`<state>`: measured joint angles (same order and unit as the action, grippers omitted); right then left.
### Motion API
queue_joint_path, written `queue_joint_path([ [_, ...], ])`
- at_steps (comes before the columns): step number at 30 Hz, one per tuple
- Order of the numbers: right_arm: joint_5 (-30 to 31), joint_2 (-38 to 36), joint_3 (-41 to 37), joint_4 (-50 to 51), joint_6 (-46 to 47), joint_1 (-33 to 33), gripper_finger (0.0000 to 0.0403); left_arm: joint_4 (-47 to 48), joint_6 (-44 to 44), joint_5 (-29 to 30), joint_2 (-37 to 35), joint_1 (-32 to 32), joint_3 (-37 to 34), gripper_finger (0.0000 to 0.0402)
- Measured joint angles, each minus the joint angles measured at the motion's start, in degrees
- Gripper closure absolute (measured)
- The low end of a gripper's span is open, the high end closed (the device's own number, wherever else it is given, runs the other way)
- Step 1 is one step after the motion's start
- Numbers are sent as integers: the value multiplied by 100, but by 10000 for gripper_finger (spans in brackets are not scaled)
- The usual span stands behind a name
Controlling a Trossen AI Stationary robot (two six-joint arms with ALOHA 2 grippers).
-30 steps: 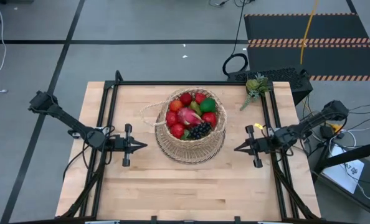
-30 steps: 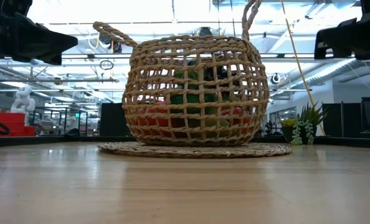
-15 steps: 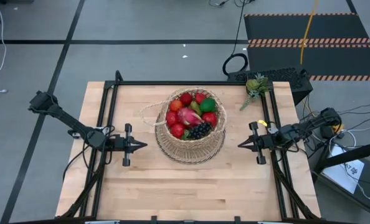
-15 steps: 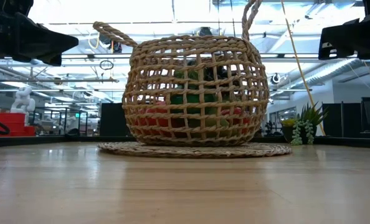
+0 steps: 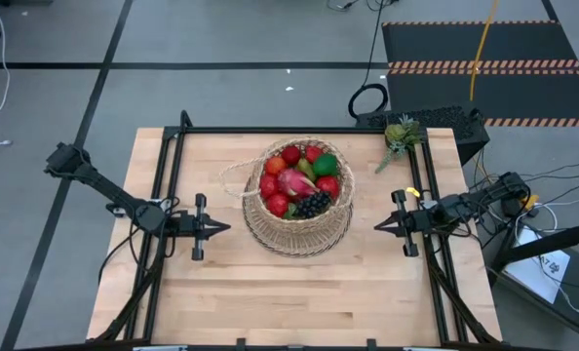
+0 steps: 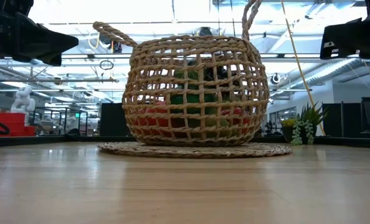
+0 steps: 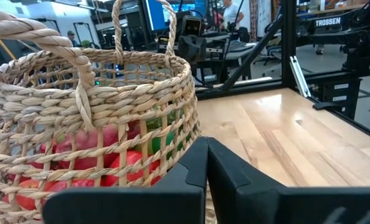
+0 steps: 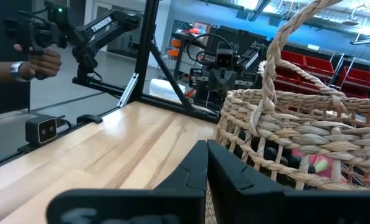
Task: Build produce basket
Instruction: Return to Home Position
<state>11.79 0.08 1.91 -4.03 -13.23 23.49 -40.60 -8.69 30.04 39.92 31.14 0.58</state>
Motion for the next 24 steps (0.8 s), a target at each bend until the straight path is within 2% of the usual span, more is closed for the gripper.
queue_joint_path([
  [4, -44, 0, -14, -18, 6, 0, 403, -3, -2, 0, 0, 0, 2, 391],
  [7, -433, 0, -107, -347, -29, -24, 403, -9, -13, 1, 0, 0, 2, 398],
  [11, -463, 16, -107, -356, -85, -166, 403, -65, -17, 2, 2, 0, 4, 395],
  [24, -1134, 20, -107, -217, -250, -965, 403, -405, -283, 7, 0, -4, 4, 391],
])
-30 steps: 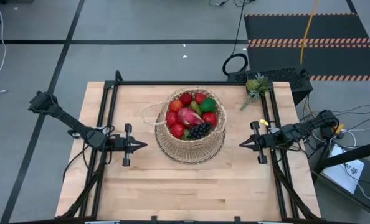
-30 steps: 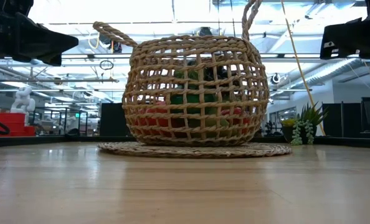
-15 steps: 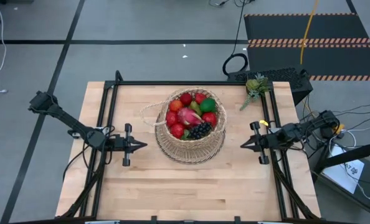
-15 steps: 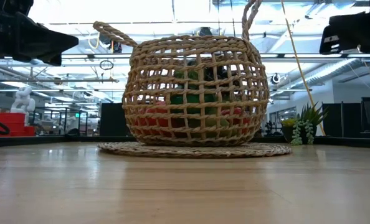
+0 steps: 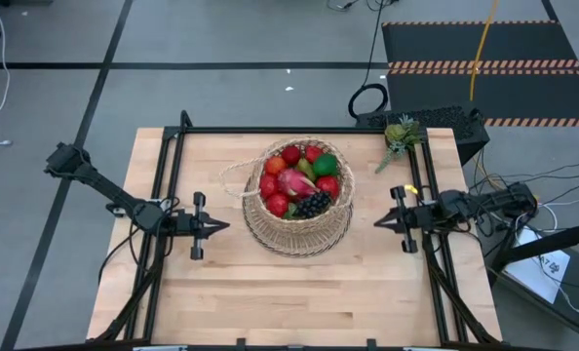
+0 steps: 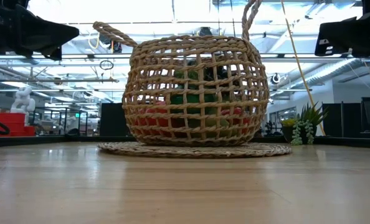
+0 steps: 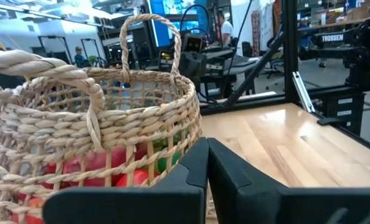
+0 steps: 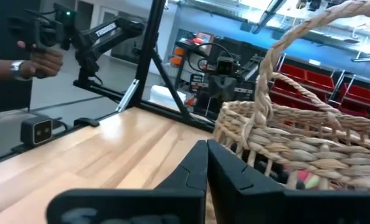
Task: Build produce basket
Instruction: Return to Home Position
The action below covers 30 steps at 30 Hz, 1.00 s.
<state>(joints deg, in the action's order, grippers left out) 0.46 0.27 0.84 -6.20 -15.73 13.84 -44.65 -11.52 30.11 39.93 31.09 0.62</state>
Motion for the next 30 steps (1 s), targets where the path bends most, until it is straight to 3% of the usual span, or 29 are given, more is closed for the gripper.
queue_joint_path([
  [10, -75, 0, 0, -42, 60, -578, 403, -1, -200, 0, 2, 0, 0, 391],
  [21, 2, 0, 0, 99, 130, -676, 403, -1, -318, 0, 2, 0, 0, 388],
  [26, 240, 2, 0, 136, 155, -676, 403, 189, -270, 448, -22, 0, 0, 398],
  [30, 242, 2, 0, 135, 155, -675, 403, 425, -165, 442, -35, 0, 0, 393],
])
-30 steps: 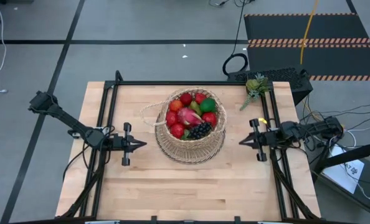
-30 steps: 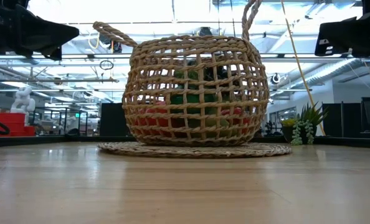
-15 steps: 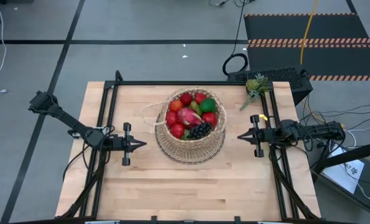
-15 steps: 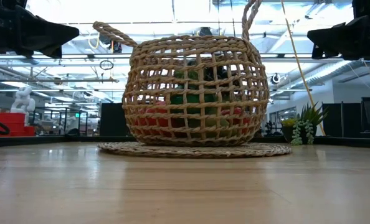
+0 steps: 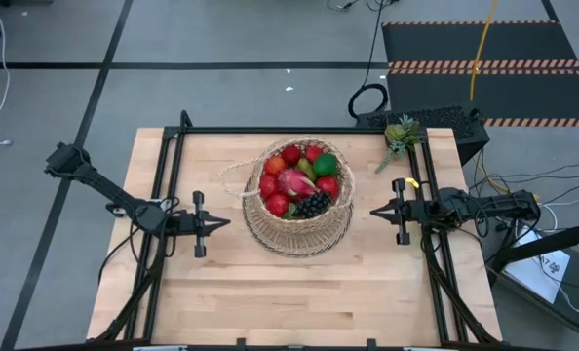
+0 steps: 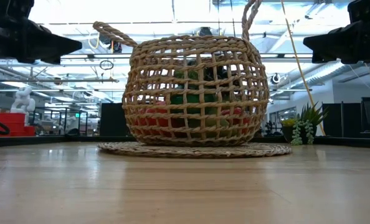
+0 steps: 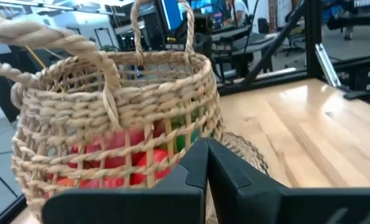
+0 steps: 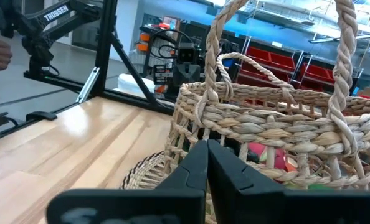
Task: Build produce basket
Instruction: Return to Home Position
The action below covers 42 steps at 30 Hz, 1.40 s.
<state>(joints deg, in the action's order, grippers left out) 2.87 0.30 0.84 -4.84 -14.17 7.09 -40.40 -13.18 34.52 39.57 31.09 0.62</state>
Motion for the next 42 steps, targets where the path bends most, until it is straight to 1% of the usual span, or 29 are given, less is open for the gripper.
queue_joint_path([
  [2, 0, 0, 0, -2, 0, 0, 403, 41, 5, -16, 0, 0, 0, 394],
  [6, 0, 0, 0, -4, 0, 0, 403, 39, -51, -321, 0, 0, 0, 398],
  [12, 2, 0, 0, -6, 0, 0, 403, -2, -177, -620, 0, -6, 0, 399],
  [17, 2, 0, 0, -6, -2, 0, 403, 8, -126, -918, 0, -184, 0, 398],
  [22, 2, 0, 0, -6, -2, 0, 403, 15, -81, -1343, 0, -637, 0, 398],
  [29, 2, 0, 0, -7, -2, 0, 403, 52, 79, -2282, 0, -1608, 0, 398],
  [33, 2, 0, 0, -8, -2, 0, 403, 343, 91, -2700, -98, -2068, 0, 399],
  [36, 2, -2, 0, -8, -2, 0, 403, 576, 281, -3032, -295, -2373, 0, 398],
  [39, 2, 0, 0, -8, -2, 0, 403, 848, 405, -3381, -595, -2503, 0, 399],
  [42, 3, -2, 1, -10, -2, 0, 403, 1314, 463, -3453, -1068, -2498, -2, 399],
])
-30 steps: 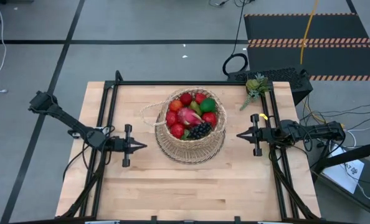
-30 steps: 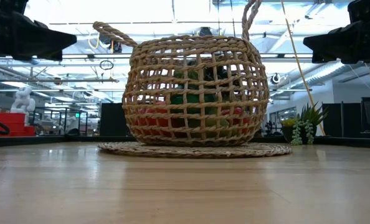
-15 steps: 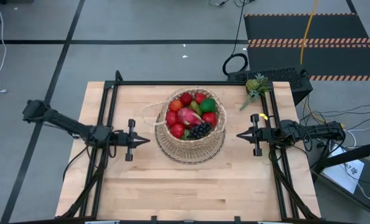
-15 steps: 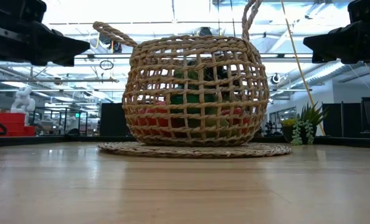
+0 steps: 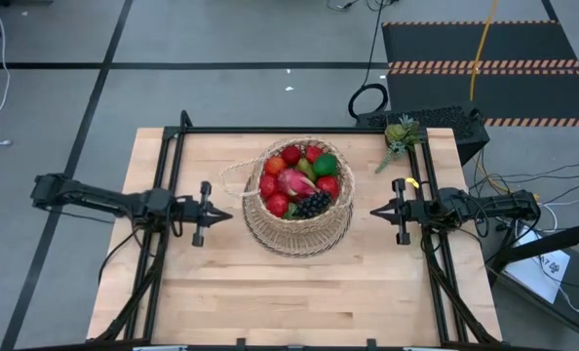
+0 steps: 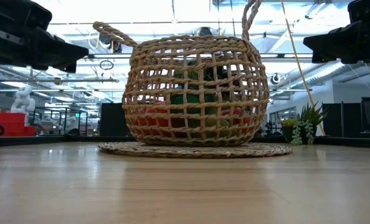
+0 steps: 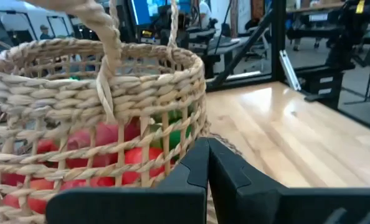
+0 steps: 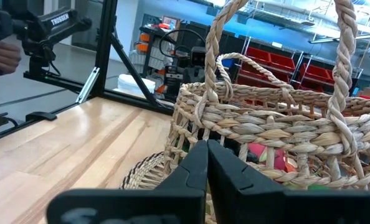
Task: Build produce basket
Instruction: Return to Home Position
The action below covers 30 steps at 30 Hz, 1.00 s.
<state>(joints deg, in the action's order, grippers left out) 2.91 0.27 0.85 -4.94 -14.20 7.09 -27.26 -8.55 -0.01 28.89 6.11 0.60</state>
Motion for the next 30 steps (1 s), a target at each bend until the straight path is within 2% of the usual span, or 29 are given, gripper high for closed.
queue_joint_path([
  [7, 1, 0, 0, 1, 0, 1, 403, 862, -25, 0, -1144, 2, 0, 400],
  [17, -1, 0, -1, 0, 0, 1, 403, 2049, -137, 0, -2328, 2, 0, 400],
  [23, 1, 0, 0, -1, 0, 2, 403, 2526, -213, 0, -2862, 2, 0, 400],
  [30, 1, 2, -1, -17, -2, 2, 403, 2636, -154, -2, -2877, 2, 4, 398],
])
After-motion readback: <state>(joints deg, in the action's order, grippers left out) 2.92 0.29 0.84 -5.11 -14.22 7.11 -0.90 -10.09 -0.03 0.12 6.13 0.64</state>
